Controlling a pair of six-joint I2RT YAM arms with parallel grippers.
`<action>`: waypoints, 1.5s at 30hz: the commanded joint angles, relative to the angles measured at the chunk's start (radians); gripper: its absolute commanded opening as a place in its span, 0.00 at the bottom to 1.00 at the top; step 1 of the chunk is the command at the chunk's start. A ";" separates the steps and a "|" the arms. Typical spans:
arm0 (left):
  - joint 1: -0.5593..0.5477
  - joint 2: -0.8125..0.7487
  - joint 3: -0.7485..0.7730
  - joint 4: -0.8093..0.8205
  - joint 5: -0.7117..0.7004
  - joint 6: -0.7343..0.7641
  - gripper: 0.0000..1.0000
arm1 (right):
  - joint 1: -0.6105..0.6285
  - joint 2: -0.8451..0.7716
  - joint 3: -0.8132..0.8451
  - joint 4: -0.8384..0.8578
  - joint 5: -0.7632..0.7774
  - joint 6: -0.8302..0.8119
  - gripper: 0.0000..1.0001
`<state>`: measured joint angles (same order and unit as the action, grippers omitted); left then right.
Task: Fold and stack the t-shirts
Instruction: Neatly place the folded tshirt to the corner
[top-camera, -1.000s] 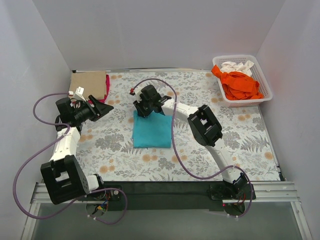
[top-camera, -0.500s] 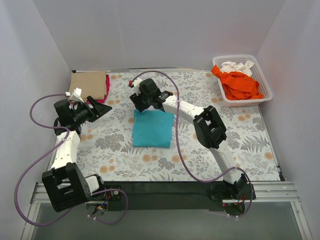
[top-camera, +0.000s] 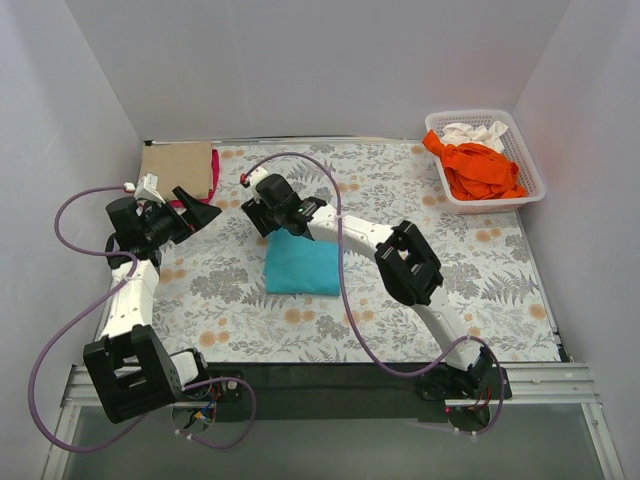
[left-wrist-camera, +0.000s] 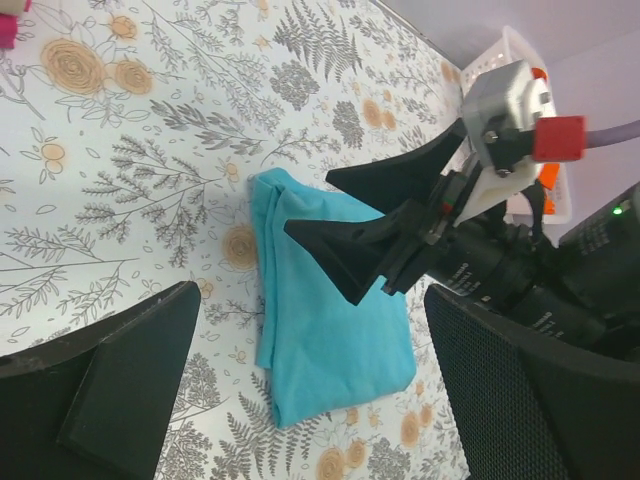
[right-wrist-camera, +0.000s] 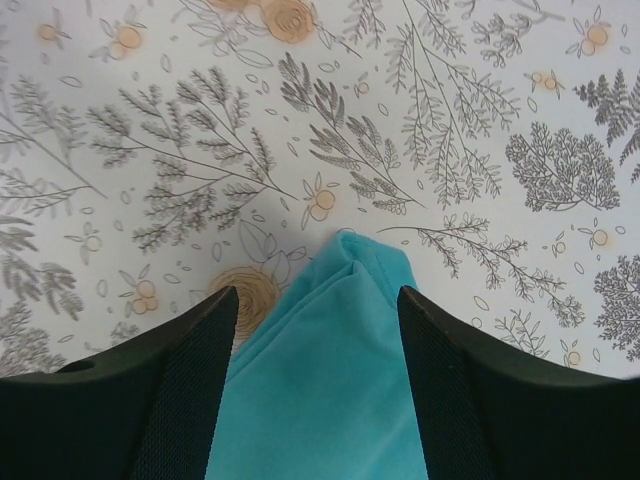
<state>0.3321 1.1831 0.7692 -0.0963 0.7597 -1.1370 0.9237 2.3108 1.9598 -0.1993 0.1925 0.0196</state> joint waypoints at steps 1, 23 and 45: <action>0.005 -0.028 0.028 -0.020 -0.054 0.029 0.88 | 0.004 0.053 0.043 0.046 0.093 0.014 0.61; -0.060 0.136 -0.064 -0.019 -0.020 0.140 0.97 | -0.014 0.052 0.019 0.028 -0.042 0.098 0.01; -0.372 0.677 -0.197 0.927 0.062 -0.314 0.98 | -0.078 -0.041 -0.019 0.029 -0.133 0.187 0.01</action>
<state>0.0017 1.8084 0.6136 0.6655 0.8215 -1.3499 0.8639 2.3028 1.9335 -0.1852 0.0704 0.1898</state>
